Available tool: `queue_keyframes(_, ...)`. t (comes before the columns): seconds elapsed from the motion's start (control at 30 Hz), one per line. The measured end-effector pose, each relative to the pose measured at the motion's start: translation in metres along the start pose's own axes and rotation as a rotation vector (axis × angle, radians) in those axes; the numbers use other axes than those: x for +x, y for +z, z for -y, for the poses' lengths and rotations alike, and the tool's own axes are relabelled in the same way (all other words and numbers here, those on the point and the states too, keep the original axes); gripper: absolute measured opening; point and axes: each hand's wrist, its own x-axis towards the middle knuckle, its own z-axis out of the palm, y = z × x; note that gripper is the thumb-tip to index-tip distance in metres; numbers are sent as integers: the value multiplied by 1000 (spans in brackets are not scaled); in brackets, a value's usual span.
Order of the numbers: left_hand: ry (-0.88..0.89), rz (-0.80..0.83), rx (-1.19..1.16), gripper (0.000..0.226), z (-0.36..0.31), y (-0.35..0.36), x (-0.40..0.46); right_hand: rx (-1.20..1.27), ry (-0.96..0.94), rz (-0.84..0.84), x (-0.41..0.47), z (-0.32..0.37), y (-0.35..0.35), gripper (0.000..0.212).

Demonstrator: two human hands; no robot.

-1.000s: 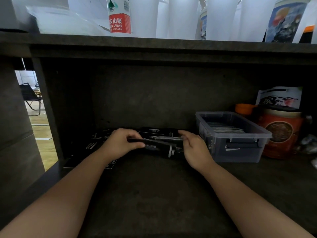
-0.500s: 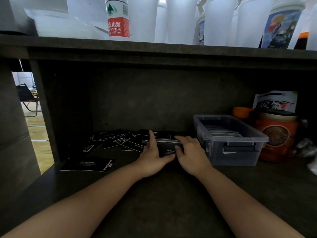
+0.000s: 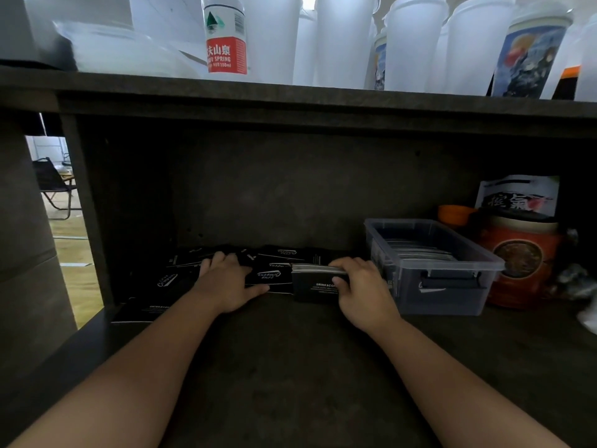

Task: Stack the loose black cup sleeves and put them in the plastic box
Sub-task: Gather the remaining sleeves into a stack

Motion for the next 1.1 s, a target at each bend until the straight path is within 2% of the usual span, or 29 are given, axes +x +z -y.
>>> queue_keyframes(0.07,12,-47,-79,71,8,2,-1,9,8,-24,-1,0,-2,28)
queue_keyframes(0.2,-40,114,-352,80,25,7,-1,21,33,-19,-1,1,-3,28)
queue_keyframes(0.37,51,10,-128,42,26,-3,4,-6,36,13,-1,1,-1,27)
queue_keyframes(0.47,76,37,-63,60,23,-3,2,-3,39,12,-1,1,-1,28)
queue_keyframes(0.57,61,69,-107,77,22,-2,0,1,44,14,-1,0,-1,28)
queue_keyframes(0.73,40,79,-154,62,21,-6,-3,9,38,12,-1,-1,0,27)
queue_keyframes(0.83,49,-1,-179,49,21,-9,-6,12,38,10,0,-1,0,28)
queue_keyframes(0.93,49,-166,-215,38,24,-10,-6,12,36,8,0,-1,-1,28)
queue_keyframes(1.0,7,-285,-345,18,26,-10,-5,12,39,12,0,-1,0,30)
queue_keyframes(1.1,-16,-487,-688,12,23,-11,-8,49,54,12,1,-1,0,39)
